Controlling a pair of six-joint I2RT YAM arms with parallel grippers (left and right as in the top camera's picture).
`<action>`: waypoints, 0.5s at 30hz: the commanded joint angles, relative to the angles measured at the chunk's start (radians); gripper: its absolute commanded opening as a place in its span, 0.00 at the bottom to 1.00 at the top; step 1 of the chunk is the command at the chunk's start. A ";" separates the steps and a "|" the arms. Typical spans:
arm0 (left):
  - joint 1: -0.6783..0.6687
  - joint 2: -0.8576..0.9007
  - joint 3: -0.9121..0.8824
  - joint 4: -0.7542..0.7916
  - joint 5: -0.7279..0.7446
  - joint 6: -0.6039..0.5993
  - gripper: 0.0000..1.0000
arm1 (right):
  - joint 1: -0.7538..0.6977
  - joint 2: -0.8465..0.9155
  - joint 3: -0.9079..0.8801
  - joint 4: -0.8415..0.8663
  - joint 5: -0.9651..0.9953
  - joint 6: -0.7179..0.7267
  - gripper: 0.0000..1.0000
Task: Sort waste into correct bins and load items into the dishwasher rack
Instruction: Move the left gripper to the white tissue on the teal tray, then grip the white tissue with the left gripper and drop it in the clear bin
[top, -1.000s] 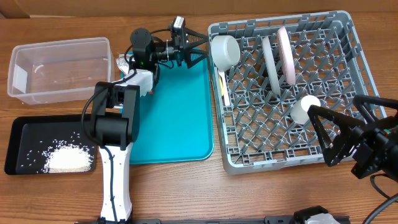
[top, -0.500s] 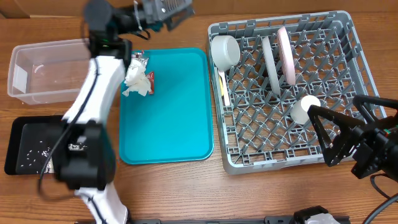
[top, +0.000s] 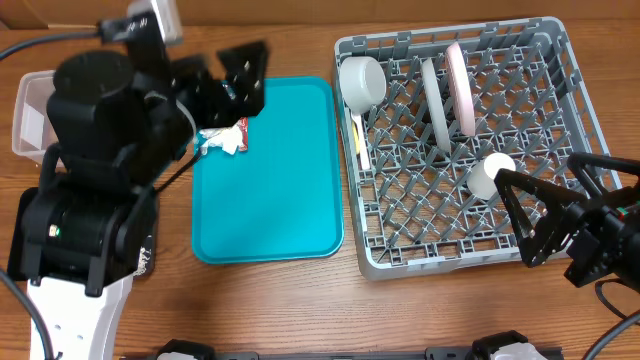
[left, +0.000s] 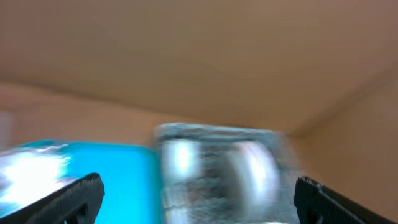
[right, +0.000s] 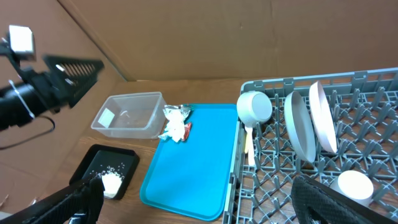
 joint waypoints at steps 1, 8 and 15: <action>0.002 0.084 -0.011 -0.150 -0.409 0.205 1.00 | 0.004 -0.002 0.002 0.004 0.010 0.002 1.00; 0.004 0.303 -0.011 -0.314 -0.360 0.246 0.96 | 0.004 -0.002 0.002 0.004 0.010 0.001 1.00; 0.005 0.589 -0.011 -0.253 -0.357 0.273 0.81 | 0.004 -0.002 0.002 0.004 0.010 0.002 1.00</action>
